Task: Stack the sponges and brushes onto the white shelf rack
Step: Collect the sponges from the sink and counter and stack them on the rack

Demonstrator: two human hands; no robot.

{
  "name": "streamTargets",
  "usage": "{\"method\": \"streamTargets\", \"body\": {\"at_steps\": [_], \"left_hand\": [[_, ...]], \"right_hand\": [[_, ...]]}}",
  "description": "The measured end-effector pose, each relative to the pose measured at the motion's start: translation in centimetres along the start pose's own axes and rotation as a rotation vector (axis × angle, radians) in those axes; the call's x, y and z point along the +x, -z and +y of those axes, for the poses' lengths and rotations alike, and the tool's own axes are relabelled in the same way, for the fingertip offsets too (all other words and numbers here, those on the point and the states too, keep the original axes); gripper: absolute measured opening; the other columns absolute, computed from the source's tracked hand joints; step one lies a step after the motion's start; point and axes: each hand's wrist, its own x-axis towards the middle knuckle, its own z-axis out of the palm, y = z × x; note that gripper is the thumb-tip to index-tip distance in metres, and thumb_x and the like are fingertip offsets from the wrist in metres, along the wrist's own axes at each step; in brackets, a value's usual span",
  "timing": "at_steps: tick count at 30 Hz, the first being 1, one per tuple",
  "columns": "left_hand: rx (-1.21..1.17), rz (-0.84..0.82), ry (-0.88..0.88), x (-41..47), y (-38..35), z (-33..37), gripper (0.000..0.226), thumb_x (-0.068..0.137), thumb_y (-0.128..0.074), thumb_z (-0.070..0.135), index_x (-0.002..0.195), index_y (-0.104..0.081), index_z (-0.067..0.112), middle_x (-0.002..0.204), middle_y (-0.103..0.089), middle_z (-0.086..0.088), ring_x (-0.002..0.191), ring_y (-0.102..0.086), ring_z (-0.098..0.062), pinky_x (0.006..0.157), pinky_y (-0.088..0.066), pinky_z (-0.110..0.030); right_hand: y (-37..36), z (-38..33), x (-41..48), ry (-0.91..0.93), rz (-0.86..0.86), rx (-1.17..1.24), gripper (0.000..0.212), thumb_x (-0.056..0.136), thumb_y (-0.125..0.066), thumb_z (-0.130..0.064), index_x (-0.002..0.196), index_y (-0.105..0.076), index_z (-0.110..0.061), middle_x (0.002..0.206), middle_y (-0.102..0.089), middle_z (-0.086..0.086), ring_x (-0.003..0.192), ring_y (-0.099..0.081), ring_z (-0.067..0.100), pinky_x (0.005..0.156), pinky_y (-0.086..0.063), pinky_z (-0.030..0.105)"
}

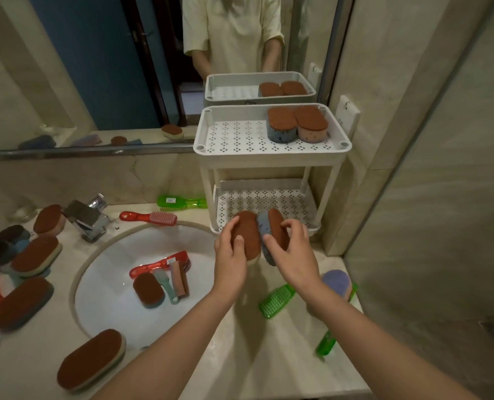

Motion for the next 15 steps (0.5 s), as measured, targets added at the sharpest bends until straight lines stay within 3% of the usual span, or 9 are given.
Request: {"method": "streamTargets", "body": {"at_steps": [5, 10, 12, 15], "left_hand": [[-0.030, 0.008, -0.085, 0.4, 1.6, 2.9, 0.034, 0.102, -0.041, 0.016, 0.127, -0.054, 0.035, 0.137, -0.046, 0.002, 0.126, -0.044, -0.010, 0.110, -0.038, -0.040], [-0.066, -0.054, -0.133, 1.1, 3.1, 6.2, 0.046, 0.092, -0.058, 0.012, 0.132, -0.052, 0.034, 0.140, -0.043, 0.001, 0.126, -0.045, -0.012, 0.108, -0.041, -0.038], [-0.049, -0.077, -0.177, 1.3, 3.7, 7.4, 0.055, 0.087, -0.065, 0.014, 0.135, -0.048, 0.035, 0.140, -0.042, 0.003, 0.123, -0.047, -0.009, 0.103, -0.045, -0.030], [-0.024, -0.108, -0.238, 1.7, 4.5, 8.8, 0.070, 0.079, -0.074, 0.018, 0.138, -0.043, 0.037, 0.136, -0.039, 0.006, 0.116, -0.048, 0.002, 0.082, -0.047, -0.007]], "right_hand": [[1.1, -3.4, 0.1, 0.067, 0.075, 0.084, 0.047, 0.078, -0.054, -0.061, 0.115, -0.039, -0.037, 0.114, -0.037, -0.018, 0.091, -0.049, -0.010, 0.068, -0.038, 0.012], [2.1, -6.8, 0.8, 0.103, 0.115, 0.143, 0.051, 0.074, -0.053, -0.062, 0.117, -0.041, -0.035, 0.115, -0.038, -0.017, 0.096, -0.049, -0.009, 0.073, -0.040, 0.016], [2.5, -8.0, 1.0, 0.137, 0.146, 0.167, 0.054, 0.073, -0.051, -0.060, 0.118, -0.043, -0.033, 0.116, -0.039, -0.016, 0.098, -0.048, -0.005, 0.076, -0.039, 0.015], [3.2, -9.5, 1.5, 0.173, 0.173, 0.197, 0.050, 0.073, -0.052, -0.056, 0.117, -0.042, -0.034, 0.114, -0.040, -0.017, 0.101, -0.050, -0.001, 0.075, -0.039, 0.013]]}}
